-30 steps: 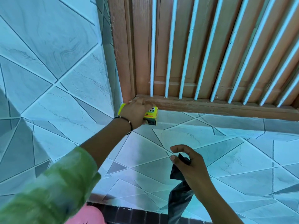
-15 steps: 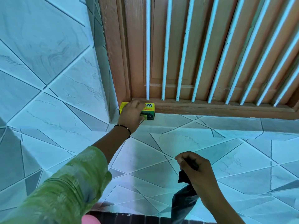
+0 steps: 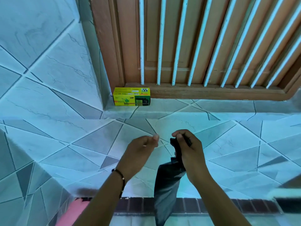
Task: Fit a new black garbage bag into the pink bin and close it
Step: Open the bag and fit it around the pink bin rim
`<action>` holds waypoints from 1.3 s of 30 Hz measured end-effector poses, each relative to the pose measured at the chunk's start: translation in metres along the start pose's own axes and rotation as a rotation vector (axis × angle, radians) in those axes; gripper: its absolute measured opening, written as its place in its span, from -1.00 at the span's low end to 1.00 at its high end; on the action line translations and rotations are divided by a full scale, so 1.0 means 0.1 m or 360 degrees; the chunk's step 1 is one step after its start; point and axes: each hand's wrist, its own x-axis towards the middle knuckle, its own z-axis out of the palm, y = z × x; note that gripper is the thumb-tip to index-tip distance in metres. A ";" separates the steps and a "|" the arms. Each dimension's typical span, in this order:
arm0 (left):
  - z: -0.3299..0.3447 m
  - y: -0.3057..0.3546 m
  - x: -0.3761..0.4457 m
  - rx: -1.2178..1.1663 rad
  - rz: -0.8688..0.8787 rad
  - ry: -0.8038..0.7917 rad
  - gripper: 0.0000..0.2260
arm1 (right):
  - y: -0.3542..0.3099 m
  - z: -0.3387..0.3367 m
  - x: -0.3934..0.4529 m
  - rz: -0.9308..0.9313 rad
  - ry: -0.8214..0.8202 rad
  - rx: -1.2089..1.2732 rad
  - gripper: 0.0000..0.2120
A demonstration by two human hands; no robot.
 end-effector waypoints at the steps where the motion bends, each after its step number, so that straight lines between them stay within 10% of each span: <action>1: 0.06 -0.03 -0.16 -0.0033 -0.0070 -0.0097 -0.35 | -0.01 0.02 -0.04 0.0005 -0.0003 0.0015 -0.74; 9: 0.12 -0.11 -0.61 0.0066 0.0167 0.0148 -0.90 | 0.00 0.20 -0.26 -0.0015 -0.0319 -0.0007 -0.79; 24: -0.21 -0.22 -1.26 0.0057 0.0208 0.0566 -0.94 | -0.03 -0.14 -0.82 0.0205 -0.0461 0.0057 -0.90; 29: -0.06 -0.13 -1.55 0.0224 0.0234 0.0276 -0.66 | -0.15 -0.35 -1.02 0.0118 -0.0704 0.0189 -0.53; 33: 0.06 0.08 -1.76 0.0153 0.0275 0.0496 -0.96 | -0.22 -0.64 -1.32 0.0117 -0.0948 0.0121 -0.62; 39: 0.25 0.25 -2.12 -0.0494 0.0074 0.0525 -0.65 | 0.05 -0.82 -1.89 0.0256 -0.0823 -0.0149 -0.90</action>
